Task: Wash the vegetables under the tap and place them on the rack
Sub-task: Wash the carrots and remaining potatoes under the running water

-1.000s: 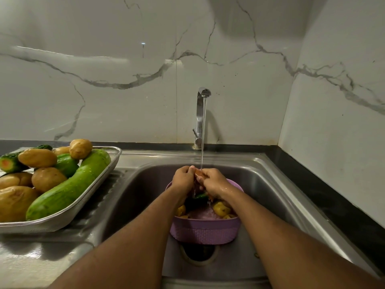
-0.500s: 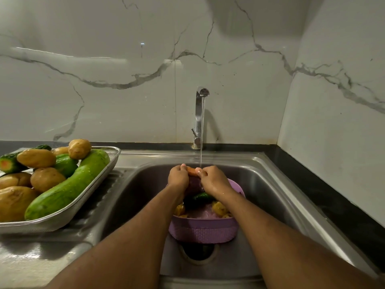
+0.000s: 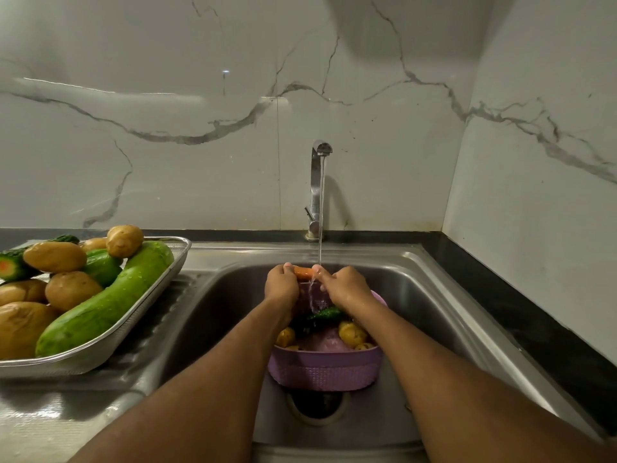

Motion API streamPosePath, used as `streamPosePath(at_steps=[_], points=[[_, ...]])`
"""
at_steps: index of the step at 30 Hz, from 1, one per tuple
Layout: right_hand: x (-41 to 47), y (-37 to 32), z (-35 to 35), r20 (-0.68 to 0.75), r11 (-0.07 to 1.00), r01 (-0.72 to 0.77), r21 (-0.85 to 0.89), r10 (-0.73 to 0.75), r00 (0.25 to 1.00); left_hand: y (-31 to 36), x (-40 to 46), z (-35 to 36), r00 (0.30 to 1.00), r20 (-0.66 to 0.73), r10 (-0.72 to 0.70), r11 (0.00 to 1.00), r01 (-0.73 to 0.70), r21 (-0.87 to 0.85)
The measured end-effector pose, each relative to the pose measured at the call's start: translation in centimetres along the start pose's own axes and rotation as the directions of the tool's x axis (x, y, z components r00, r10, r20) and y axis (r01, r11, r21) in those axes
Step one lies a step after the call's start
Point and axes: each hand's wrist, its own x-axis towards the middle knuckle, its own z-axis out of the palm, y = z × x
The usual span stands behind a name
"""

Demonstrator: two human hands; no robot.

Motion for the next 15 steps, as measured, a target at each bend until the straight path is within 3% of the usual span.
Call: streamPosePath(at_steps=[5,9,12,15], points=[[0.0,0.2,0.1,-0.018,0.997,-0.035,0.065,0.036,0.999,-0.1,0.0,0.3,0.998,0.027,-0.057,0.993,0.054,0.101],[0.1,0.7,-0.1,0.013,0.955,-0.043,0.292,0.041,0.999,-0.4,-0.8,0.1,0.984,0.153,-0.088,0.948,0.036,0.316],[0.0,0.7,-0.2,0.047,0.897,-0.082,0.434,0.068,0.997,-0.1,-1.4,0.2,0.959,0.269,-0.091,0.959,0.012,0.282],[0.0,0.4,-0.2,0.090,0.813,-0.139,0.565,0.107,0.990,0.3,-1.6,0.5,0.959,0.279,-0.038,0.964,-0.038,0.262]])
